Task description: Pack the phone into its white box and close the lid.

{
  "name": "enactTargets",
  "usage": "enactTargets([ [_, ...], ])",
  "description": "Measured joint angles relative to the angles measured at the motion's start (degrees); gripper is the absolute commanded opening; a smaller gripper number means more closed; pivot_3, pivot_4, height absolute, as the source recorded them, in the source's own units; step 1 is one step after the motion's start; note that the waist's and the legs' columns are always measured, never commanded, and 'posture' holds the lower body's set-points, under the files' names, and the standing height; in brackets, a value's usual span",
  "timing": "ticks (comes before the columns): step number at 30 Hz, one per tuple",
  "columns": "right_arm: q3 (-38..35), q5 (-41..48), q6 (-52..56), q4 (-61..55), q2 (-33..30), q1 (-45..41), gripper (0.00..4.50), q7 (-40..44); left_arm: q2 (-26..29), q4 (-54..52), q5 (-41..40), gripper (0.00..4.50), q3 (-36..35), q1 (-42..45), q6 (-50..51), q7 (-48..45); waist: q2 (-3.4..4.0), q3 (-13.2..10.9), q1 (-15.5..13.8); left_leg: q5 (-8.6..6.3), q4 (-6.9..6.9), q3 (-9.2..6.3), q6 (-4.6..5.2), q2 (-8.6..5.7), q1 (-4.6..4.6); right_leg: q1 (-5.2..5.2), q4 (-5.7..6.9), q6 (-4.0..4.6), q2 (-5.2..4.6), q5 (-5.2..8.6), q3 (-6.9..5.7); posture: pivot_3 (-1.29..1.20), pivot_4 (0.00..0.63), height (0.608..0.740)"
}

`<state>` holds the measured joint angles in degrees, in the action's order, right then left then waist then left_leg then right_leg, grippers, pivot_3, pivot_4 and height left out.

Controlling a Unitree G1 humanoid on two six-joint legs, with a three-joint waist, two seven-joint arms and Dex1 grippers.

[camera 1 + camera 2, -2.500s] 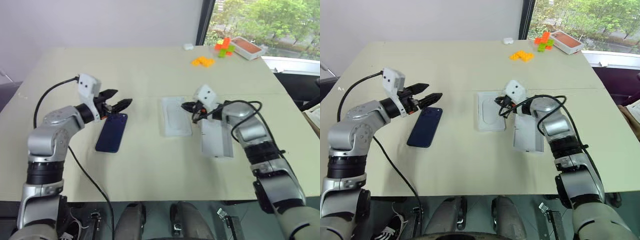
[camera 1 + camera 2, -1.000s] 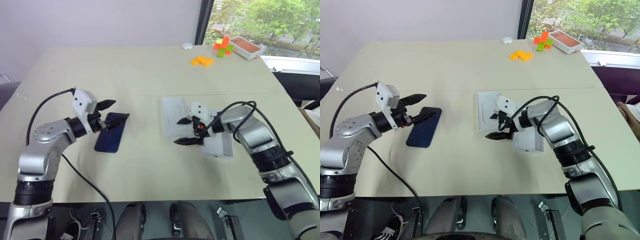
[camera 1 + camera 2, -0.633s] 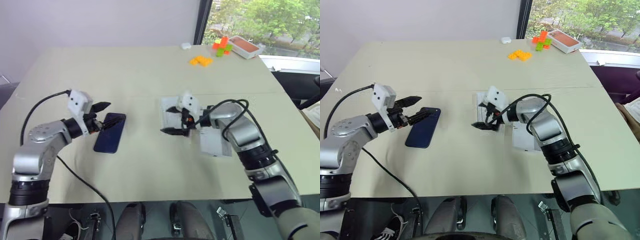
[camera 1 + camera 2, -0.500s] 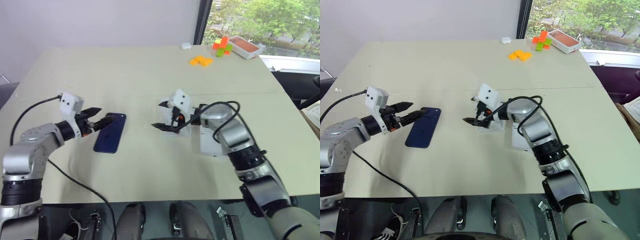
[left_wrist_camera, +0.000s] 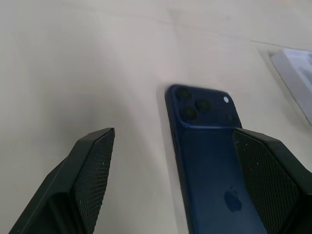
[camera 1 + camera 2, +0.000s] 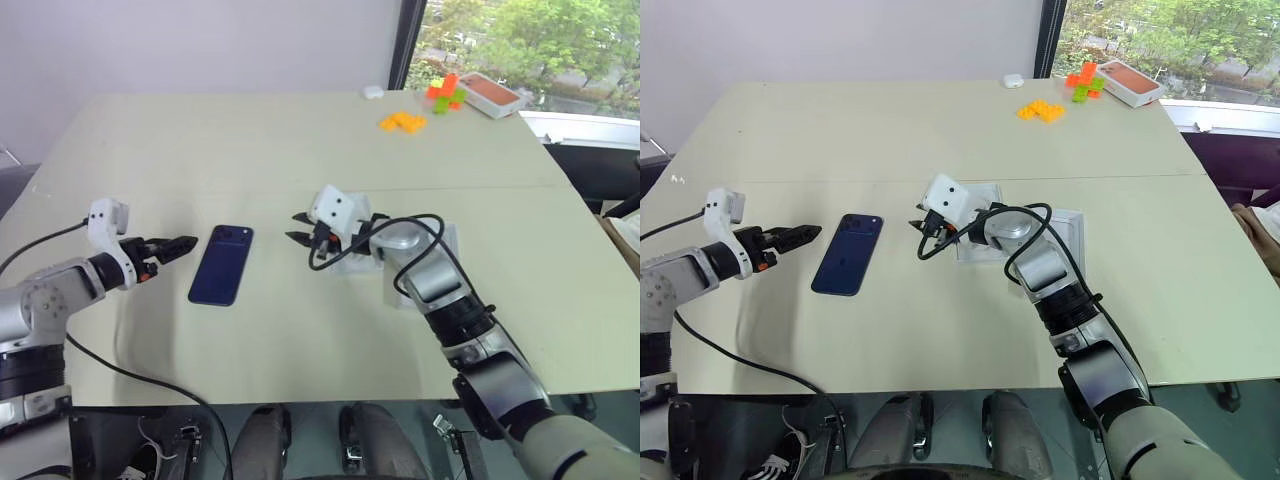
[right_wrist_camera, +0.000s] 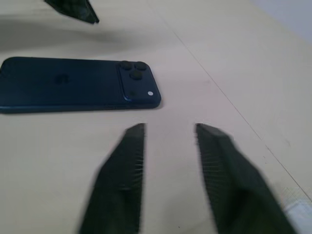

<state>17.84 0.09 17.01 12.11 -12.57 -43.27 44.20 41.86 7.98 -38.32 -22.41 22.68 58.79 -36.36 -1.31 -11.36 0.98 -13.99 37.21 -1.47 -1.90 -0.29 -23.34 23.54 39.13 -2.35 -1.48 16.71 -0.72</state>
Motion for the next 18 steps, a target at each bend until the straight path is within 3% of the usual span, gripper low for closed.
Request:
enactTargets([
  [18, 1.3, -1.9, -0.1, 0.0, 0.6, 0.0, 0.11, -0.2, -0.3, 2.2, -2.3, 4.03, -1.3, 2.2, 3.3, 0.4, 0.00, 0.0, 0.1, 0.01, -0.05, 0.00, -0.02, 0.00, 0.00, 0.05, 0.01, 0.01, -0.02, -0.01, 0.01, 0.00, 0.150, 0.740],
])
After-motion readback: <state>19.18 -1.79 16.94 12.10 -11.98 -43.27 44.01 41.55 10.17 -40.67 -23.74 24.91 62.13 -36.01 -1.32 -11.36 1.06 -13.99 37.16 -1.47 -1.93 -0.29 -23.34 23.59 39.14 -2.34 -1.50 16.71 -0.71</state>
